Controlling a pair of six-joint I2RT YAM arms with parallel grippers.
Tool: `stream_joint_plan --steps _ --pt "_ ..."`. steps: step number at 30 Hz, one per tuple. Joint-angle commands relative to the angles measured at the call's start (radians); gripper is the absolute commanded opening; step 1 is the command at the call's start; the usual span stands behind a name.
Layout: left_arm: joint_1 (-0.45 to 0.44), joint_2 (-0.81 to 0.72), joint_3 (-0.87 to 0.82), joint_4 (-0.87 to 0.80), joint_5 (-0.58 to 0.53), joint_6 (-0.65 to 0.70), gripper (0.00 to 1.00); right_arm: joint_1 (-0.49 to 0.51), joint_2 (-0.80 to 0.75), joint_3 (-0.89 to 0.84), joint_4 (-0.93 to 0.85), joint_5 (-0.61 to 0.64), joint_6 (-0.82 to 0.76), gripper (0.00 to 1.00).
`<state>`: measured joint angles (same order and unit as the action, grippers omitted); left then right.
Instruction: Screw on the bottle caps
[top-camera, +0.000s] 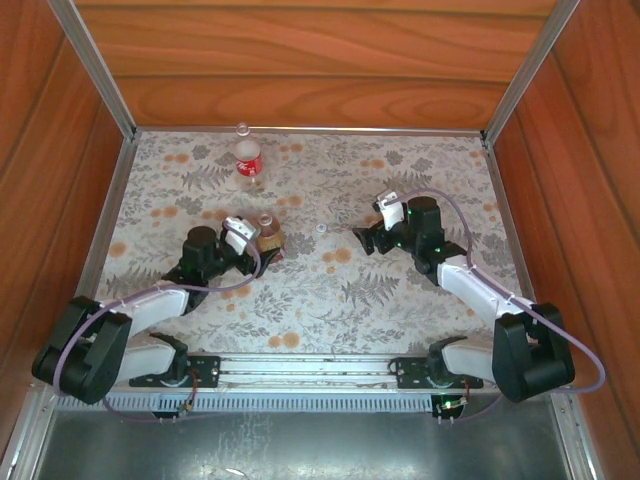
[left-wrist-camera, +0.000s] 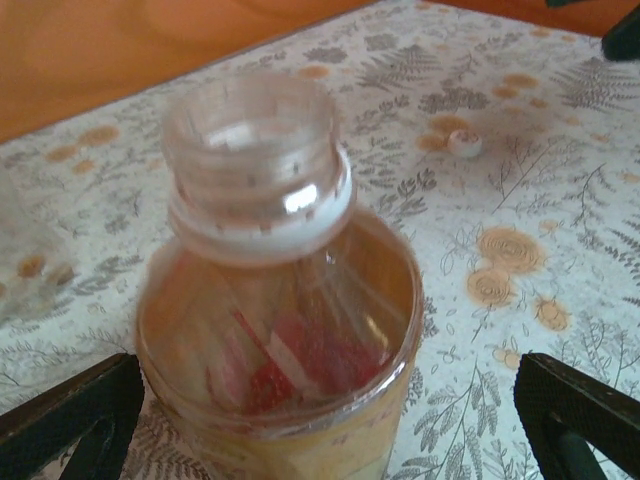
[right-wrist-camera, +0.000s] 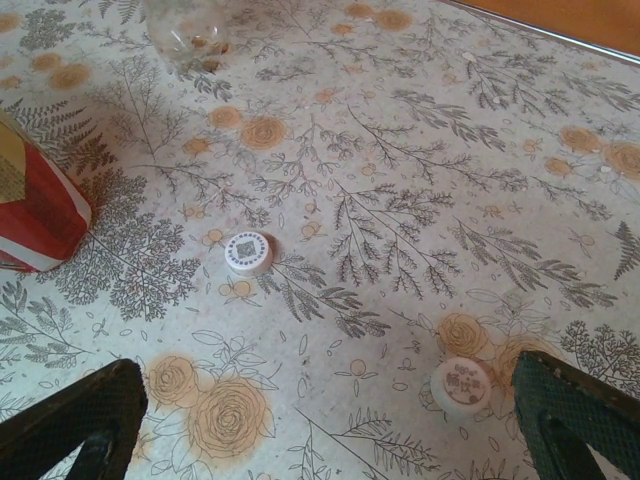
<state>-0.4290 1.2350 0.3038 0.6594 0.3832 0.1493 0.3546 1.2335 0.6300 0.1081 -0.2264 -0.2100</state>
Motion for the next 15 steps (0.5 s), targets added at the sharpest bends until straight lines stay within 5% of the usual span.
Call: stream_joint_plan --steps 1,15 --pt "0.003 0.063 0.0 0.123 0.024 0.003 1.0 0.011 0.009 0.026 -0.014 -0.017 -0.01 1.0" --pt "0.015 0.204 0.072 0.167 0.096 0.022 0.72 0.012 -0.016 0.008 -0.044 0.004 -0.005 1.0"
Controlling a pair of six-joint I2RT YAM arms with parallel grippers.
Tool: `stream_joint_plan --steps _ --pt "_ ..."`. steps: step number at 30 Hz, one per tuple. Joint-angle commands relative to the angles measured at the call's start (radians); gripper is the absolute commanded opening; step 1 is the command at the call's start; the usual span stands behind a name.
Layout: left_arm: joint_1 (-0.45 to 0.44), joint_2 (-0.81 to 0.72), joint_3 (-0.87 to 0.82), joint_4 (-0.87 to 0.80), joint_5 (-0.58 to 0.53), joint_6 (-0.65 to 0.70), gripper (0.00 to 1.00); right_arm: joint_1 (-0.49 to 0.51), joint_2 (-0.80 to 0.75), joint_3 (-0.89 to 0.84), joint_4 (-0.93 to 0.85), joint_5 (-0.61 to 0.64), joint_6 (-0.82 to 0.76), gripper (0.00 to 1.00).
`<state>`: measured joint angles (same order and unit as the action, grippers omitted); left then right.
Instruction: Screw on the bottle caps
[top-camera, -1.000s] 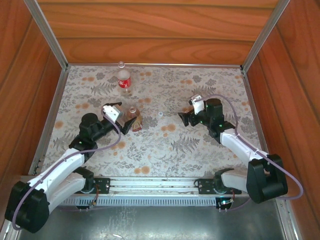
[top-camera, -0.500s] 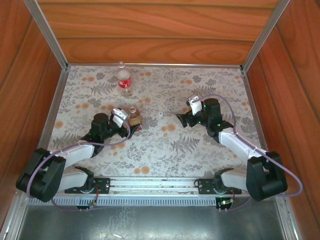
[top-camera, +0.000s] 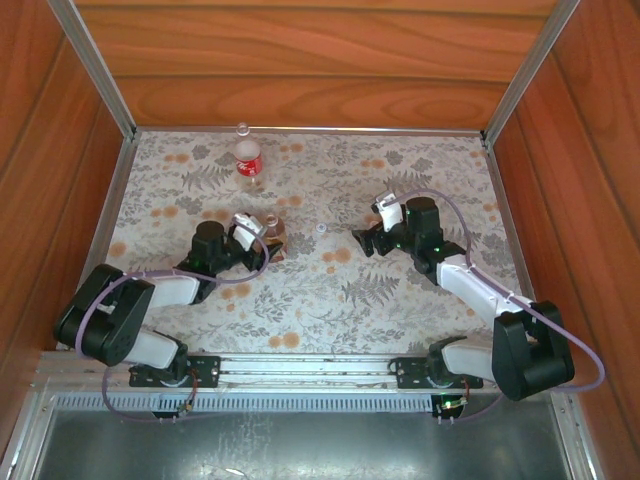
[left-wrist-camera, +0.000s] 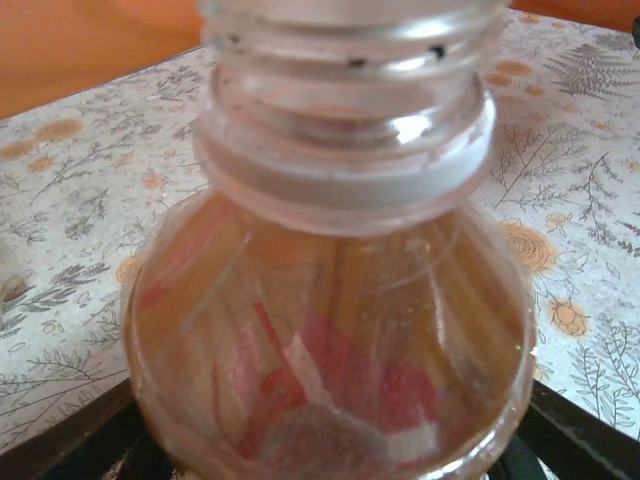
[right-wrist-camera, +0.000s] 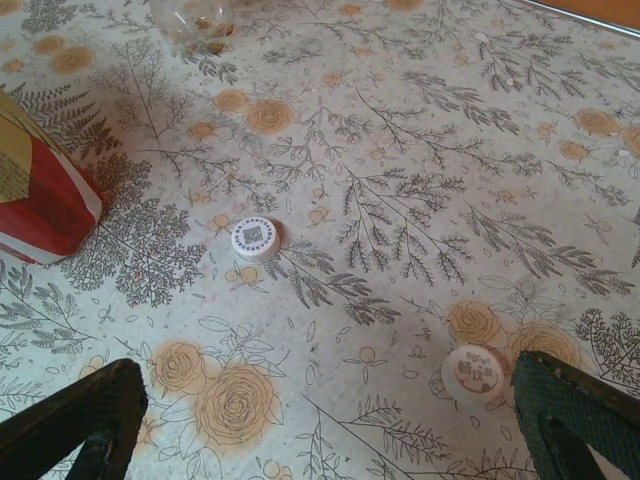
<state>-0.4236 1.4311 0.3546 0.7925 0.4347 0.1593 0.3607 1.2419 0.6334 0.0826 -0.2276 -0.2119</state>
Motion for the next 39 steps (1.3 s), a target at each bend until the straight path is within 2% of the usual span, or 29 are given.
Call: stream_joint_plan --steps 1,7,16,23,29,35,39 --pt "0.009 0.009 0.026 0.034 0.051 0.011 0.71 0.006 -0.024 0.002 -0.018 0.005 0.001 1.0" --pt "0.01 0.017 0.035 0.034 0.102 0.008 0.64 0.007 -0.019 0.004 -0.014 -0.004 0.024 1.0" --pt "0.003 0.031 0.06 0.033 0.263 0.005 0.64 0.007 -0.012 0.009 -0.024 -0.018 0.106 1.0" --pt "-0.041 0.071 0.083 0.034 0.38 0.01 0.64 0.02 0.001 0.023 -0.036 0.017 0.15 1.0" --pt "-0.069 0.107 0.074 0.032 0.38 0.044 0.65 0.09 0.076 0.107 -0.127 0.169 0.166 1.0" --pt "-0.073 0.141 0.07 0.033 0.371 0.072 0.67 0.18 0.191 0.198 -0.146 0.246 0.177 1.0" --pt "-0.073 0.135 0.063 0.033 0.371 0.075 0.75 0.234 0.276 0.273 -0.178 0.289 0.18 0.99"
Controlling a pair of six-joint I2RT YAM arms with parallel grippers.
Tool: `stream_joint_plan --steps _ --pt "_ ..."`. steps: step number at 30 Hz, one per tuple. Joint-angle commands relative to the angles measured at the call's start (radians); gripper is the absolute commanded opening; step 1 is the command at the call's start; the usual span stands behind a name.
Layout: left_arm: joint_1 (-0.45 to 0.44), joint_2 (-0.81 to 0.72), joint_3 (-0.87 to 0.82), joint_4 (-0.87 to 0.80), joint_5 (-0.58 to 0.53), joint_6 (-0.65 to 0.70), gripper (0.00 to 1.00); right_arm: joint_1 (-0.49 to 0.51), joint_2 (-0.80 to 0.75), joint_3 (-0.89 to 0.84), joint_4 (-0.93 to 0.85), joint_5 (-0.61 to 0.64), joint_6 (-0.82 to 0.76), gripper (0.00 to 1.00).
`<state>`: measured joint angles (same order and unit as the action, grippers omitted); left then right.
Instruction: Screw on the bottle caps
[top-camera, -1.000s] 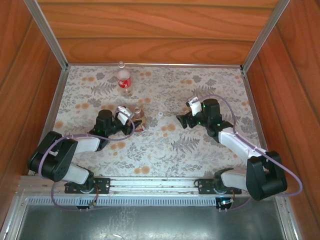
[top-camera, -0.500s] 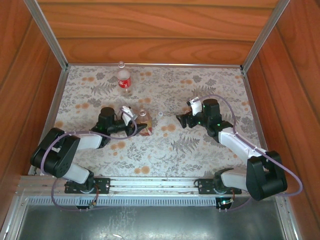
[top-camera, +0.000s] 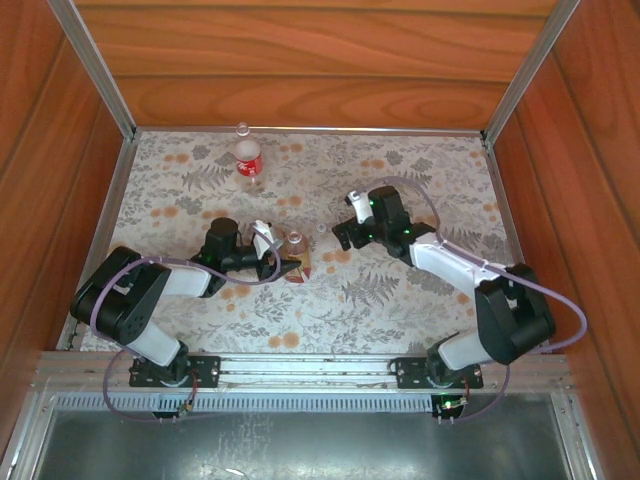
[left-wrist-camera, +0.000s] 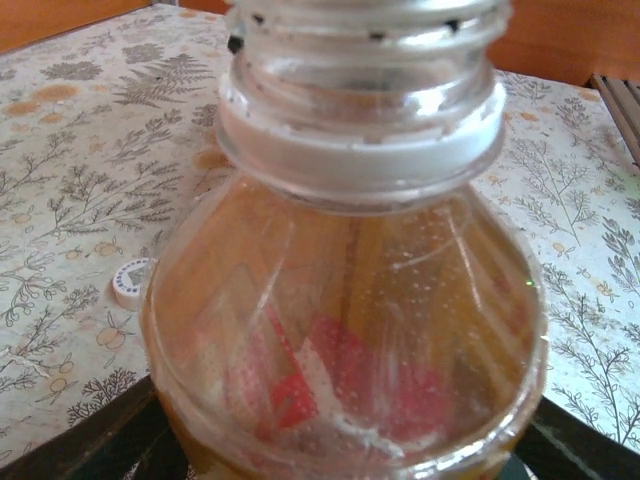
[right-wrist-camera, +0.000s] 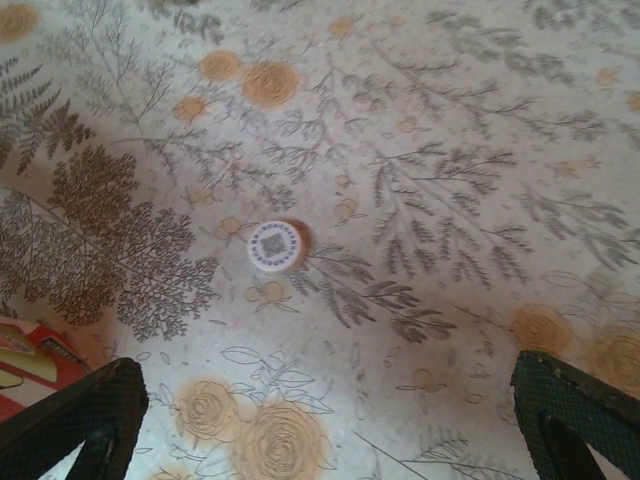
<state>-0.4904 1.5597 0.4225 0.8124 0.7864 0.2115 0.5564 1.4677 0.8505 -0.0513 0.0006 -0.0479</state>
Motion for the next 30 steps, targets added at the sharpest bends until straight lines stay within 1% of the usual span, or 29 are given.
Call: stream_joint_plan --steps 1,3,6,8,10,13,15,17,23,30 --pt "-0.005 0.003 -0.007 0.013 0.02 0.021 0.78 0.046 0.068 0.069 -0.046 0.07 0.017 1.0" --pt "-0.006 -0.006 -0.012 0.014 0.02 0.019 0.85 0.062 0.106 0.096 -0.05 0.081 0.024 0.96" --pt "-0.006 -0.021 -0.02 0.013 0.018 0.017 0.92 0.075 0.157 0.135 -0.056 0.079 0.04 0.93" --pt "-0.006 -0.027 -0.023 0.012 0.017 0.017 0.93 0.084 0.186 0.166 -0.063 0.078 0.045 0.85" --pt "-0.005 -0.027 -0.023 0.012 0.018 0.016 0.94 0.092 0.257 0.2 -0.073 0.076 0.047 0.81" --pt "-0.006 -0.027 -0.023 0.012 0.018 0.013 0.96 0.103 0.315 0.247 -0.089 0.073 0.048 0.74" --pt "-0.006 -0.031 -0.026 0.013 0.02 0.012 0.96 0.111 0.352 0.277 -0.095 0.078 0.05 0.67" --pt "-0.006 -0.038 -0.031 0.012 0.018 0.011 0.97 0.114 0.382 0.301 -0.102 0.086 0.059 0.63" --pt "-0.005 -0.051 -0.048 0.013 0.005 0.017 0.98 0.114 0.452 0.353 -0.124 0.101 0.066 0.56" --pt "-0.006 -0.043 -0.047 0.013 0.005 0.017 0.98 0.114 0.494 0.383 -0.132 0.112 0.066 0.49"
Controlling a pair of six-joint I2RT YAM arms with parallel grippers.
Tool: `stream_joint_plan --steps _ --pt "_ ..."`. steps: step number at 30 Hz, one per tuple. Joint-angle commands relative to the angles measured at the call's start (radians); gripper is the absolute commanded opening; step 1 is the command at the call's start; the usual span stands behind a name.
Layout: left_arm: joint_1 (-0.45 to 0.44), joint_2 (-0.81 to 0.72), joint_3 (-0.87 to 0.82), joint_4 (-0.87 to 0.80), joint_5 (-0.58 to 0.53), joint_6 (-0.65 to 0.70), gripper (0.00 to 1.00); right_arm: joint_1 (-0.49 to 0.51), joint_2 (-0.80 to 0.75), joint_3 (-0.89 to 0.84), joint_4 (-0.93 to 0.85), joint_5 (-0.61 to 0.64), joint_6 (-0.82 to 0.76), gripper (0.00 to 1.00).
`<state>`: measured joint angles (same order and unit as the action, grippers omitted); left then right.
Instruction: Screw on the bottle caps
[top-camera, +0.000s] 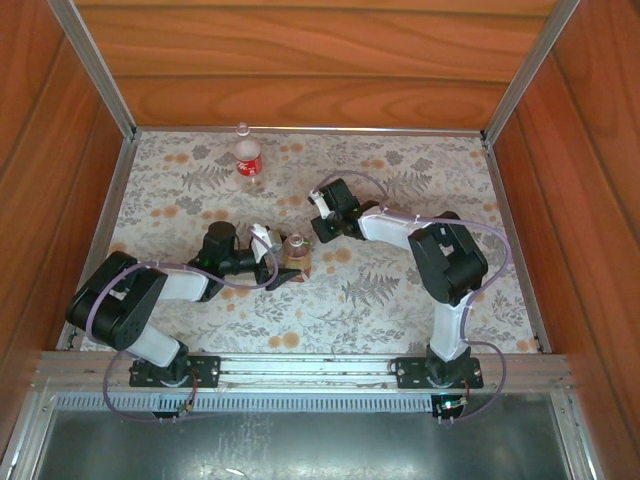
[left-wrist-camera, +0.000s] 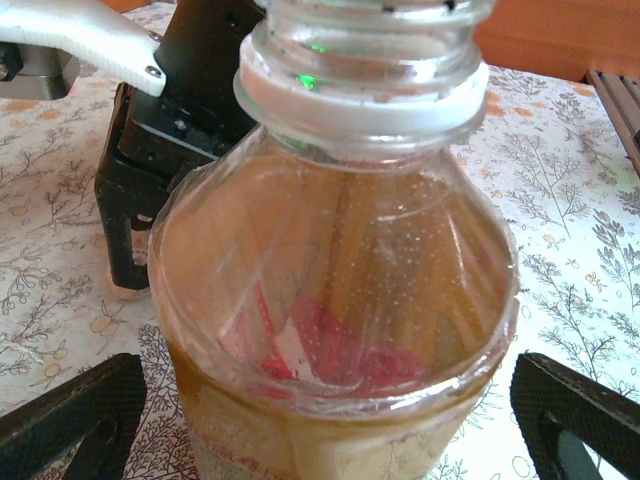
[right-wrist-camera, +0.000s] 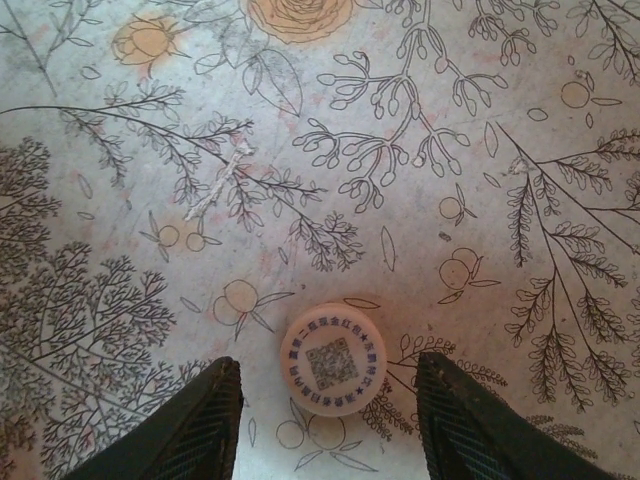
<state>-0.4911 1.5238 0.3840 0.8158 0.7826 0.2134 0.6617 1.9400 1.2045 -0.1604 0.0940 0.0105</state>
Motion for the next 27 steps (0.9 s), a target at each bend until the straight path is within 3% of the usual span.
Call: stream_joint_plan --steps 1,17,22,27 --pt "-0.004 -0.007 -0.009 0.009 0.009 0.015 0.98 0.008 0.028 0.032 -0.021 0.018 0.008 0.48" --pt "-0.006 -0.025 -0.004 0.009 0.04 0.0 1.0 0.008 0.059 0.061 -0.026 -0.002 0.028 0.33" --pt "-0.007 -0.024 0.004 0.008 0.041 -0.011 1.0 0.008 0.062 0.059 -0.026 -0.006 0.026 0.41" --pt "-0.011 -0.026 0.004 0.009 0.037 -0.016 1.0 0.008 0.074 0.065 -0.028 -0.008 0.032 0.4"
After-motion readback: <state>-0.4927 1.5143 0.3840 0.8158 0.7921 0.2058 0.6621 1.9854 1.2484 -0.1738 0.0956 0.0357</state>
